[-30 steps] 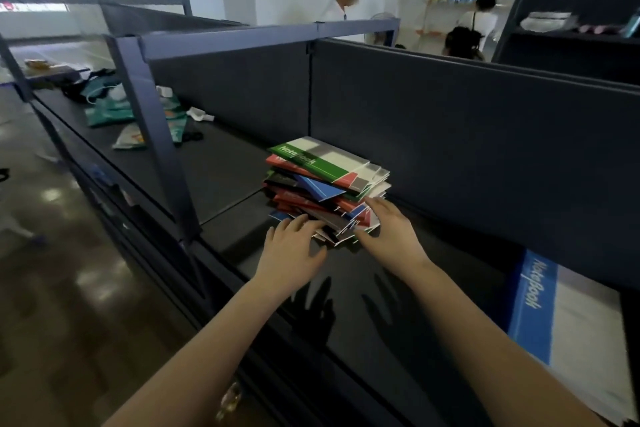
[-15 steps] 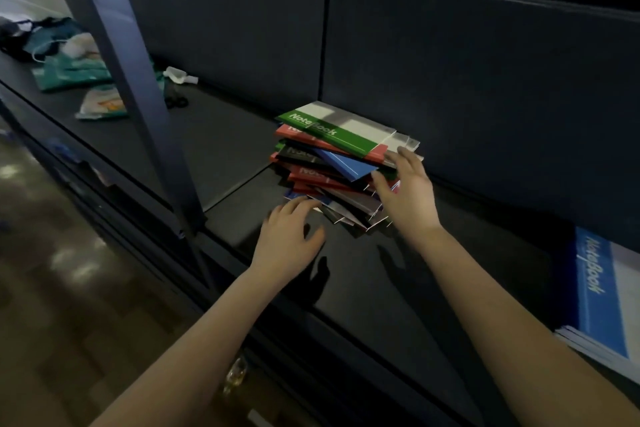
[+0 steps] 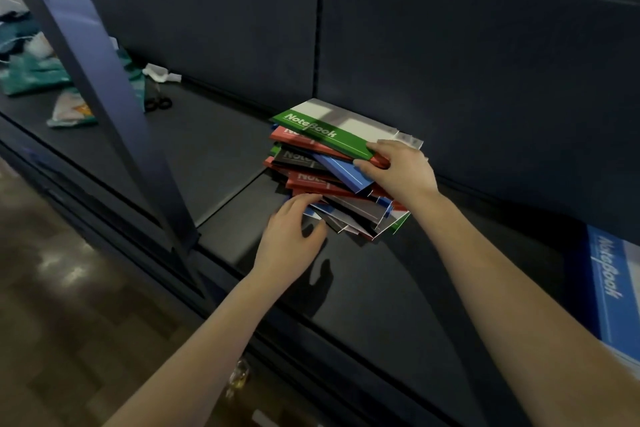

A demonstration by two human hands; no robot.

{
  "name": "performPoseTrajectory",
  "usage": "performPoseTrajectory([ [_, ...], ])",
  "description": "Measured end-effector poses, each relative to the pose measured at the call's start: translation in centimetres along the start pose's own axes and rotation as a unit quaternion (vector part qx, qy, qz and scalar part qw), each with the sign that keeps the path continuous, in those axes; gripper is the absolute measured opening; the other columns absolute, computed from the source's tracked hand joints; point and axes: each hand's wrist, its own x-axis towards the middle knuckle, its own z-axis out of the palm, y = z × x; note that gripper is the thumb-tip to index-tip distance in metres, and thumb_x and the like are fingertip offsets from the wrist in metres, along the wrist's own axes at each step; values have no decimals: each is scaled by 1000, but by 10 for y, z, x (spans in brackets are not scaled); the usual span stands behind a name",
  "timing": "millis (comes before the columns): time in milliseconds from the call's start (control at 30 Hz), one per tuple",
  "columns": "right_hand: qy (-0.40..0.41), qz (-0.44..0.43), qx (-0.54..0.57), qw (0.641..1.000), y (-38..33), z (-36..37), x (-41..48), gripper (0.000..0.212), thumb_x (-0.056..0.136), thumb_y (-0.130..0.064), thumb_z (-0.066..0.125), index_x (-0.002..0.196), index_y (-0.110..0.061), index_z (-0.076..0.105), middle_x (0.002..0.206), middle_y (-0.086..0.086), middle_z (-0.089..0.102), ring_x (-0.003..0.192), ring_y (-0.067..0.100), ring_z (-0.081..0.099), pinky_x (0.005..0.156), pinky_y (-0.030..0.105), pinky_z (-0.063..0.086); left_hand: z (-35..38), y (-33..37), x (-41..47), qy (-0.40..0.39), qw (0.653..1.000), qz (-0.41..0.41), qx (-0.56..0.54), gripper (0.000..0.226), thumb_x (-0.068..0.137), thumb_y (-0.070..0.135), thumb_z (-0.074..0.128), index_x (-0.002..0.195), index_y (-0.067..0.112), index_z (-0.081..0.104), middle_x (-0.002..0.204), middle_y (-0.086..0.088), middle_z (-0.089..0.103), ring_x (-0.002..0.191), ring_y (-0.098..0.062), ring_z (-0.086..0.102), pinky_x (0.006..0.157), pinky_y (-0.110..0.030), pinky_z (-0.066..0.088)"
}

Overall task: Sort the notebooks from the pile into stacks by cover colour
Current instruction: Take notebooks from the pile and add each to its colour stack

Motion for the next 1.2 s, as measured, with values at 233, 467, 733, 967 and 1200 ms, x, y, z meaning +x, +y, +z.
performPoseTrajectory([
  [233, -3, -18, -92, 996, -5, -11, 5, 52, 88, -63, 48, 122, -27, 63, 112, 0, 67, 100, 20, 61, 67, 29, 45, 2, 11, -6, 6, 997, -26, -69, 39, 89, 12, 59, 123, 31, 53, 118, 15, 56, 115, -4, 51, 96, -18, 40],
  [467, -13, -7, -127, 992, -13, -18, 13, 57, 97, -57, 33, 100, -16, 72, 83, 6, 64, 74, 23, 58, 60, 30, 42, 2, 16, -10, 11, 993, -51, -105, 39, 90, 13, 58, 120, 37, 51, 101, 14, 57, 97, -13, 59, 90, -33, 48],
  [733, -9, -34, -186, 982, -23, -22, -5, 56, 99, -52, 31, 105, -9, 67, 100, 8, 63, 81, 28, 59, 62, 30, 38, -5, 20, -2, 56, 972, -50, -223, 45, 92, 6, 56, 123, 38, 48, 120, 16, 58, 114, 4, 53, 89, -10, 43],
  [967, 239, -164, -177, 940, -30, -10, -34, 47, 85, -42, 51, 49, -11, 55, 50, 1, 52, 33, 18, 46, 37, 15, 20, -5, 43, 11, 64, 902, -72, -420, 55, 97, 7, 49, 143, 30, 30, 120, 9, 55, 105, 1, 61, 92, -26, 50],
  [1200, 271, -176, -122, 939, -37, 2, -87, 49, 88, -50, 43, 57, -15, 59, 58, -3, 54, 42, 12, 51, 33, 21, 31, 6, 51, 19, 73, 871, -73, -481, 69, 97, 7, 48, 147, 42, 16, 132, 0, 54, 113, -17, 60, 73, -33, 56],
])
